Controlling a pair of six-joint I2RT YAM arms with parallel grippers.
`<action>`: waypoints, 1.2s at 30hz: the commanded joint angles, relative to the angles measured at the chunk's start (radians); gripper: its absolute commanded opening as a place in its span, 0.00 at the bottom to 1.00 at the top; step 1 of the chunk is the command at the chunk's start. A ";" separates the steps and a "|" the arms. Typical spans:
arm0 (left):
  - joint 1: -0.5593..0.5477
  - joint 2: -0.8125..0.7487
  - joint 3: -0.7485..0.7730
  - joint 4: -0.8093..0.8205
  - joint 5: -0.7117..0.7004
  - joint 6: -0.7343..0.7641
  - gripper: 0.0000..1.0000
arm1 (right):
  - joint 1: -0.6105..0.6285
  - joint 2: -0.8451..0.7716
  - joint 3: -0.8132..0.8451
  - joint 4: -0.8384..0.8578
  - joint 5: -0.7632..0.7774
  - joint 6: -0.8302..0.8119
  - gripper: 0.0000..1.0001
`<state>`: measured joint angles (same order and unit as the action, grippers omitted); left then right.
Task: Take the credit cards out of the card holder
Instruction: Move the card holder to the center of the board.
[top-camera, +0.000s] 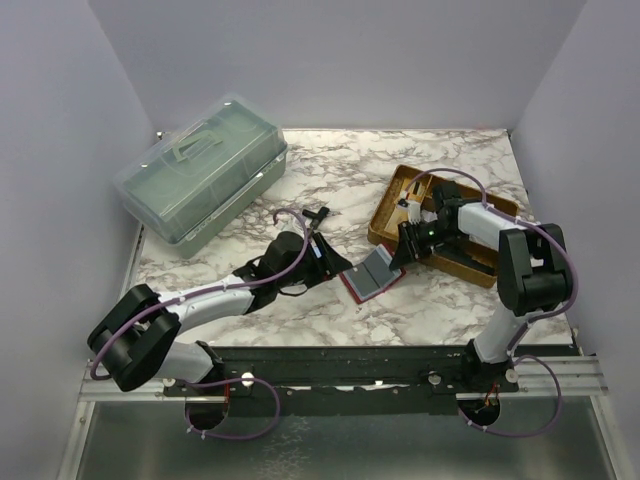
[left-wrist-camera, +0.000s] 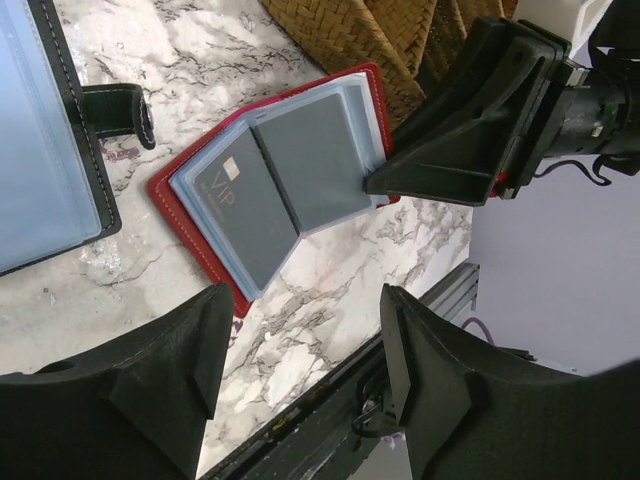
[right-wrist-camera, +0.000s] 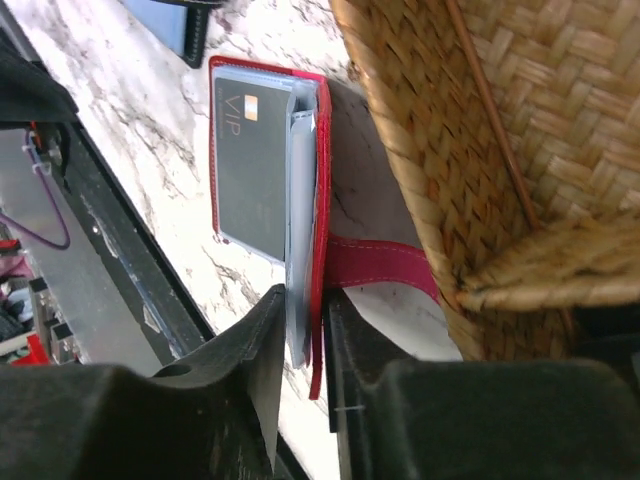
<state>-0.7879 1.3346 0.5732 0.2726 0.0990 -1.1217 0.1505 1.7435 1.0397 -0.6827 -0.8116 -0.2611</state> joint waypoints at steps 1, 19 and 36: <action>-0.007 -0.031 -0.023 0.027 -0.034 -0.004 0.66 | 0.014 0.038 0.043 0.006 -0.124 0.006 0.22; -0.008 -0.075 -0.071 0.004 -0.083 -0.027 0.63 | 0.182 0.111 0.132 0.061 -0.014 0.001 0.19; -0.006 -0.186 -0.073 -0.060 -0.165 0.014 0.65 | 0.181 0.008 0.088 0.063 0.089 -0.082 0.48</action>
<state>-0.7925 1.2060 0.5098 0.2539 -0.0010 -1.1263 0.3325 1.7916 1.1362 -0.6197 -0.7704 -0.3000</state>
